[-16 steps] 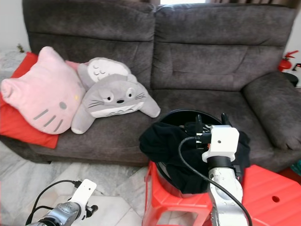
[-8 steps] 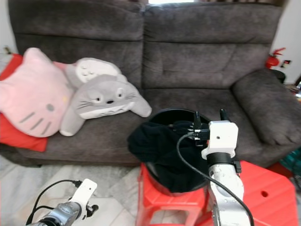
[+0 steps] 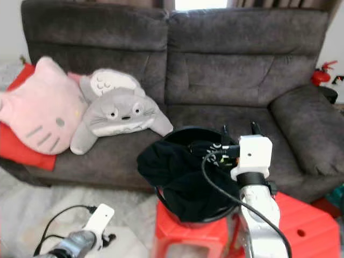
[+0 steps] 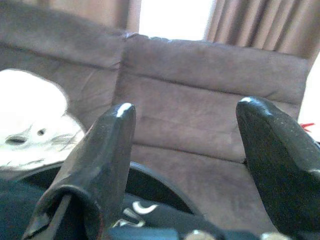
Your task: Hang hanger
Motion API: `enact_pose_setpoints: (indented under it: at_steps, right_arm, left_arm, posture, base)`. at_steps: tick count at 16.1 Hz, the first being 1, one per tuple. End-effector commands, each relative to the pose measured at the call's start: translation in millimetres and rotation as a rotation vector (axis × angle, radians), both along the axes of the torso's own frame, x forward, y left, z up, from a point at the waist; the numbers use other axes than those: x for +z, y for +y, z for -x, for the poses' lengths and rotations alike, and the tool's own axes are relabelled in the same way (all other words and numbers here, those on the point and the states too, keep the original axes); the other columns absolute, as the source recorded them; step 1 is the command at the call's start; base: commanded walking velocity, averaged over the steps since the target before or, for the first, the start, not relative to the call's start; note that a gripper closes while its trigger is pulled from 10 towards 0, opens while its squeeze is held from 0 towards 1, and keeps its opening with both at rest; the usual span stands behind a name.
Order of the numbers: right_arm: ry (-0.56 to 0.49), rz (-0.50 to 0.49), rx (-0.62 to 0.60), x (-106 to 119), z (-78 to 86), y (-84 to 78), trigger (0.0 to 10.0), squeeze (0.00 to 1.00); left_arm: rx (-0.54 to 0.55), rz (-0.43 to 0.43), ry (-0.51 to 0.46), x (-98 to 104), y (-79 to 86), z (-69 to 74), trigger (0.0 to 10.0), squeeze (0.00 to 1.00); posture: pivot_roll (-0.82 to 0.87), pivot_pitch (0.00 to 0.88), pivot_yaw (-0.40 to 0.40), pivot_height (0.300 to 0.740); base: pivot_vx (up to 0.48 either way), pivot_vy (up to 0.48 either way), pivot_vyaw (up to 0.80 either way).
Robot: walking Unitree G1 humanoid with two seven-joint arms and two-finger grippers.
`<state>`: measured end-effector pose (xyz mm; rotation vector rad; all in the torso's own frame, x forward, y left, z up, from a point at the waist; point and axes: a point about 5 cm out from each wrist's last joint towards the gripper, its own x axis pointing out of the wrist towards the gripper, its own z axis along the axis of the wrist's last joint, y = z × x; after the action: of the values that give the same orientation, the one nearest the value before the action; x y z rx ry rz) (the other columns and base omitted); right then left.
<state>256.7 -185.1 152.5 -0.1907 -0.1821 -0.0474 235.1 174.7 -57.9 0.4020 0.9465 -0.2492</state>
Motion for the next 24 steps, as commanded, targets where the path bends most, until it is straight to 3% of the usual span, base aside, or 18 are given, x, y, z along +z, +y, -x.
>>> enact_pose_setpoints:
  at_steps: [1, 7, 10, 12, 14, 16, 20, 24]
  right_arm:
    - [-0.009, -0.006, 0.002, 4, 1.0, -0.2, 10.0, 0.00]
    - [-0.002, -0.009, 0.010, 6, 3.8, 4.1, 10.0, 0.00]
    - [0.052, -0.069, -0.008, 9, 16.5, -4.3, 10.0, 0.00]
    - [0.153, 0.080, -0.074, 1, 20.8, -16.0, 10.0, 0.00]
    - [0.284, 0.294, -0.045, -14, 30.9, -27.9, 10.0, 0.00]
    - [0.337, 0.301, -0.010, -19, 36.9, -26.8, 10.0, 0.00]
    - [0.386, 0.475, 0.086, -15, 47.5, -17.2, 10.0, 0.00]
    - [0.494, 0.586, 0.070, -15, 69.4, -23.0, 10.0, 0.00]
  left_arm:
    - [-0.015, -0.018, 0.013, -1, 2.2, 1.5, 10.0, 0.00]
    - [-0.009, -0.013, 0.014, -1, 1.7, 1.5, 10.0, 0.00]
    - [-0.015, -0.013, 0.017, -1, 1.7, 1.3, 10.0, 0.00]
    - [-0.015, -0.013, 0.018, -1, 1.7, 1.2, 10.0, 0.00]
    - [-0.017, -0.014, 0.019, -1, 2.0, 1.0, 10.0, 0.00]
    - [-0.020, -0.014, 0.021, 0, 2.1, 0.9, 10.0, 0.00]
    - [-0.022, -0.012, 0.024, 0, 2.3, 0.9, 10.0, 0.00]
    - [-0.027, -0.012, 0.029, 0, 2.7, 0.7, 10.0, 0.00]
  posture:
    - [-0.18, 0.000, -0.030, 0.740]
    - [-0.18, 0.000, -0.032, 0.740]
    - [-0.20, 0.000, -0.032, 0.740]
    - [-0.20, 0.000, -0.032, 0.740]
    - [-0.21, 0.000, -0.032, 0.740]
    - [-0.21, 0.000, -0.031, 0.740]
    - [-0.21, 0.000, -0.030, 0.740]
    - [-0.23, 0.000, -0.030, 0.740]
  base:
    - [0.000, -0.285, 0.00]
    - [0.000, -0.093, 0.00]
    - [0.000, 0.000, 0.00]
    - [0.000, 0.000, 0.00]
    - [0.000, 0.000, 0.00]
    - [0.000, 0.000, 0.00]
    - [0.000, 0.000, 0.00]
    - [0.000, 0.000, 0.00]
